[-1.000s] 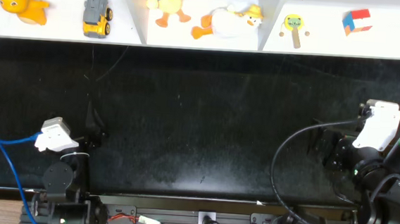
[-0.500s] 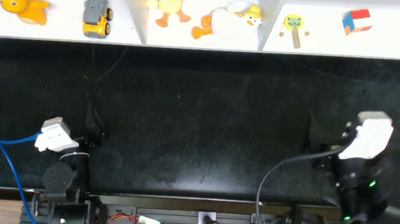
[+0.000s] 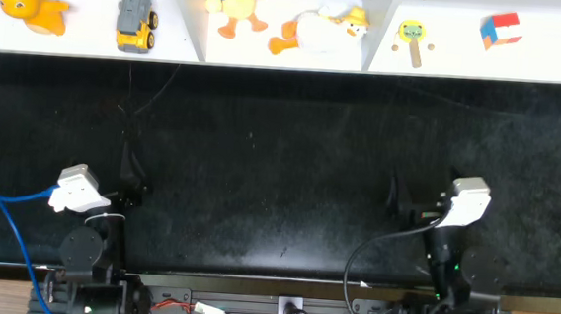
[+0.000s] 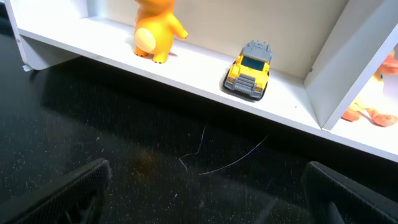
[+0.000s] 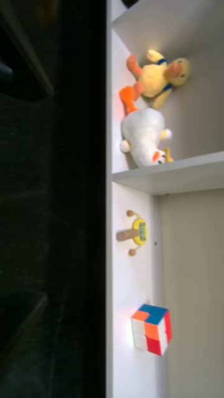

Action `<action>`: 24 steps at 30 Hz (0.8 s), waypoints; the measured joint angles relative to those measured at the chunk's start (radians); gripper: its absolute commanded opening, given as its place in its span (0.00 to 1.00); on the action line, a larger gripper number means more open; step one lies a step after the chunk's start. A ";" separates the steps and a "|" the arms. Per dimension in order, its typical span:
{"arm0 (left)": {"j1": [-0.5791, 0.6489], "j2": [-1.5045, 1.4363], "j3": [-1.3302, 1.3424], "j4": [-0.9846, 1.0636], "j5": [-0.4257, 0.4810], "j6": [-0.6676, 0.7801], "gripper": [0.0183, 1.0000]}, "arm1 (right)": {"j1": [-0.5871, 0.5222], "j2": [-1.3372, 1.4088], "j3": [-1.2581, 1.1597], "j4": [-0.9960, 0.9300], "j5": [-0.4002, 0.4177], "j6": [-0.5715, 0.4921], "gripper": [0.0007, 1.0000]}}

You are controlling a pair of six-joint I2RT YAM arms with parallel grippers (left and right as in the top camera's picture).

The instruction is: Store Toys

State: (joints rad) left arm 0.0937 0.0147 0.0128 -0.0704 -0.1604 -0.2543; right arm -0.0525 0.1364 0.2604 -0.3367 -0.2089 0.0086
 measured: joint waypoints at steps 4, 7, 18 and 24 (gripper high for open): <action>0.000 0.000 0.000 0.000 0.000 0.000 1.00 | 0.018 -0.086 -0.098 0.076 -0.002 0.006 1.00; 0.000 0.000 0.000 0.000 0.000 0.000 1.00 | 0.031 -0.121 -0.166 0.158 -0.005 0.007 1.00; 0.000 0.000 0.000 0.000 0.000 0.000 1.00 | 0.087 -0.124 -0.242 0.275 -0.002 0.010 1.00; 0.000 0.000 0.000 0.000 0.000 0.000 1.00 | 0.108 -0.124 -0.242 0.275 -0.001 0.011 1.00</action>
State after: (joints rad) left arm 0.0937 0.0147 0.0124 -0.0704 -0.1604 -0.2543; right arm 0.0551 0.0120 0.0181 -0.0616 -0.2100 0.0193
